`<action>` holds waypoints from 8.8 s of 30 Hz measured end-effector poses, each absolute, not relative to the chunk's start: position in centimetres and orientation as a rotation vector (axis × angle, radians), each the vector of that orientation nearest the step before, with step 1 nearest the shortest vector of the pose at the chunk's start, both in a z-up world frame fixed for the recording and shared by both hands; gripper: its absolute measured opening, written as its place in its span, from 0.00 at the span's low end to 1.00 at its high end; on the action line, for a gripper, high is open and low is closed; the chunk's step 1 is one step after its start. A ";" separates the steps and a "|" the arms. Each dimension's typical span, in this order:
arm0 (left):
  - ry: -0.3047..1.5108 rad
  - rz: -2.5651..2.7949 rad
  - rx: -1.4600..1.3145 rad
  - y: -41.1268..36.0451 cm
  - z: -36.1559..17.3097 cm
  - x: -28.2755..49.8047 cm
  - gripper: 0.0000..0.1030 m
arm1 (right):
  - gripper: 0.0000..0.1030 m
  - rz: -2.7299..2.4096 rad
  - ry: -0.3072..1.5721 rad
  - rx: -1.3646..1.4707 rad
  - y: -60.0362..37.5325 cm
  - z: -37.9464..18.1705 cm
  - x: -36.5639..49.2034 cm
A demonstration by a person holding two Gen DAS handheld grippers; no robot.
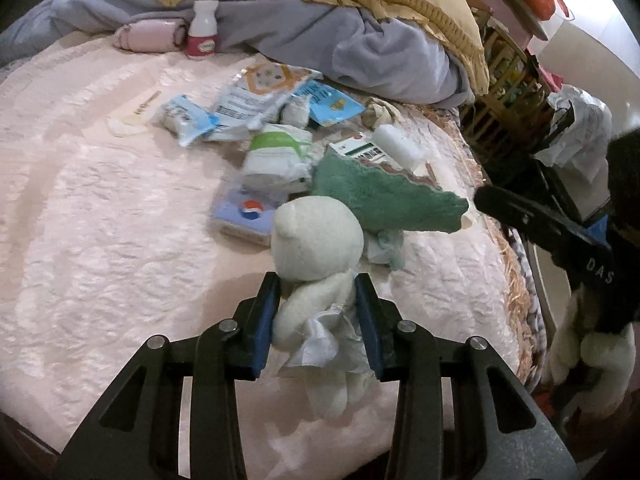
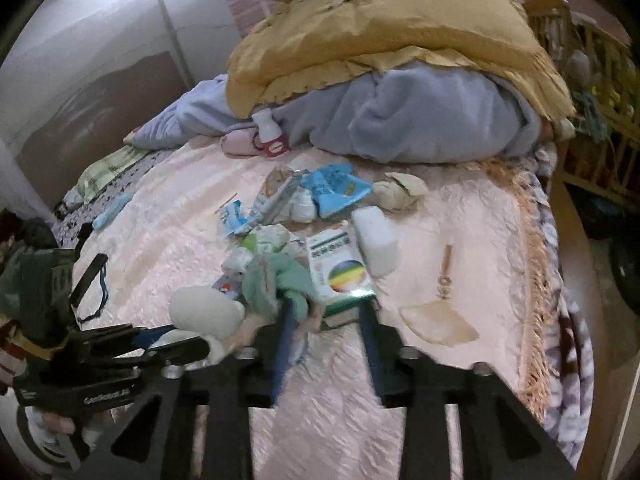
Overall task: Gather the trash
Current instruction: 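Grasp the white plush toy with the left tool while the right tool grasps the green towel, then carry the toy and towel to the white bucket and release both, then move both empty tools back over the remaining trash on the bed, then grasp the clear plastic wrapper with the right tool while the left tool grasps the green-white bag, then carry the wrapper and bag to the white bucket and open both tools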
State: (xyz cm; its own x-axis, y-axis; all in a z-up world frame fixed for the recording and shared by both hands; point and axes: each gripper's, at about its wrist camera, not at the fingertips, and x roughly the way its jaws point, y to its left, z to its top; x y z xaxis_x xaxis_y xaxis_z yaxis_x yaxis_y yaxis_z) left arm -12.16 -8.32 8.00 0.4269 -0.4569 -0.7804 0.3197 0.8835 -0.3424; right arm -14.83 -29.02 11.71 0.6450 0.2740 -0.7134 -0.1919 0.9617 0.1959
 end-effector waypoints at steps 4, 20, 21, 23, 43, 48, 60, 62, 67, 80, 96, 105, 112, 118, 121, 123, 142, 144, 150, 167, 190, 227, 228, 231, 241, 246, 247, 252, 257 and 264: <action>1.010 -0.436 -0.138 -6.0 8.3 -12.5 0.35 | 0.50 0.326 0.852 0.032 -26.1 11.6 -12.8; 1.004 -0.460 -0.181 -5.2 8.9 -12.2 0.35 | 0.42 0.344 0.945 -0.135 -22.0 7.6 -9.1; 0.996 -0.469 -0.181 -5.6 9.3 -12.3 0.35 | 0.42 0.340 0.911 -0.080 -23.1 8.6 -10.1; 0.984 -0.489 -0.181 -6.4 10.0 -12.4 0.35 | 0.42 0.342 0.865 0.024 -24.9 10.2 -11.4; 0.909 -0.701 0.024 -20.5 14.8 -15.4 0.35 | 0.43 0.048 0.722 0.268 -38.8 13.2 -25.5; 0.886 -0.752 0.078 -24.1 15.6 -16.1 0.35 | 0.43 -0.032 0.708 0.278 -42.3 13.6 -27.8; 0.888 -0.908 0.141 -33.2 16.2 -17.7 0.35 | 0.43 -0.226 0.677 0.335 -50.7 13.3 -33.1; 0.897 -0.941 0.139 -34.8 16.3 -17.8 0.35 | 0.43 -0.255 0.676 0.349 -52.1 13.1 -33.7; 0.947 -1.023 0.098 -39.3 16.2 -18.0 0.35 | 0.43 -0.351 0.673 0.406 -56.2 11.9 -35.4; 1.008 -1.116 0.044 -49.5 13.9 -18.8 0.42 | 0.46 -0.494 0.653 0.508 -62.1 9.3 -36.8; 0.960 -1.027 0.118 -43.6 14.4 -17.9 0.60 | 0.59 -0.462 0.686 0.488 -60.0 8.4 -35.6; 0.906 -0.896 0.146 -37.6 14.5 -16.8 0.60 | 0.59 -0.417 0.711 0.418 -56.0 9.0 -34.4; 0.834 -0.812 0.181 -33.4 15.1 -16.6 0.60 | 0.66 -0.360 0.716 0.374 -52.0 9.9 -33.4; 0.806 -0.734 0.176 -29.6 15.2 -16.1 0.60 | 0.66 -0.285 0.717 0.333 -48.0 10.8 -31.8; 0.793 -0.692 0.176 -27.9 15.2 -15.7 0.60 | 0.66 -0.247 0.712 0.320 -46.0 11.3 -30.9; 0.790 -0.674 0.173 -26.7 15.1 -15.5 0.60 | 0.66 -0.225 0.711 0.311 -44.9 11.5 -30.3; 0.843 -0.494 0.105 -15.7 13.5 -13.4 0.60 | 0.68 -0.022 0.785 0.219 -34.9 10.5 -25.0; 0.852 -0.466 0.100 -13.9 13.1 -13.1 0.60 | 0.68 0.001 0.796 0.216 -34.2 10.2 -24.4; 0.870 -0.391 0.082 -9.8 12.2 -11.9 0.60 | 0.68 0.083 0.840 0.205 -31.7 9.2 -21.7; 0.930 -0.359 0.009 -6.8 10.6 -7.5 0.60 | 0.65 0.334 0.986 0.185 -25.1 5.2 -11.7; 0.975 -0.420 0.096 -12.8 7.8 -3.3 0.28 | 0.28 0.288 0.867 0.249 -29.0 7.3 -17.8; 0.847 -0.724 0.168 -24.3 14.4 -15.9 0.26 | 0.28 0.025 0.754 0.296 -39.3 11.0 -27.2; 0.846 -0.731 0.171 -24.7 14.4 -16.0 0.26 | 0.28 0.021 0.753 0.298 -39.6 11.0 -27.4; 0.842 -0.754 0.183 -26.1 14.6 -16.5 0.26 | 0.28 -0.004 0.746 0.306 -40.9 11.2 -28.1; 0.838 -0.822 0.217 -30.2 14.9 -17.8 0.26 | 0.28 -0.082 0.729 0.330 -44.8 11.5 -30.3; 0.847 -0.855 0.228 -32.3 14.9 -18.2 0.26 | 0.28 -0.128 0.723 0.349 -47.0 11.5 -31.6; 0.849 -0.860 0.230 -32.7 14.9 -18.3 0.26 | 0.28 -0.138 0.721 0.354 -47.5 11.5 -31.9; 0.850 -0.895 0.241 -35.0 15.1 -18.9 0.26 | 0.28 -0.196 0.714 0.371 -50.3 11.6 -33.3; 0.870 -0.943 0.238 -37.8 15.1 -19.3 0.26 | 0.28 -0.261 0.703 0.392 -53.3 11.8 -34.7; 0.896 -1.009 0.242 -42.8 15.0 -20.0 0.26 | 0.28 -0.331 0.687 0.429 -56.9 11.6 -36.1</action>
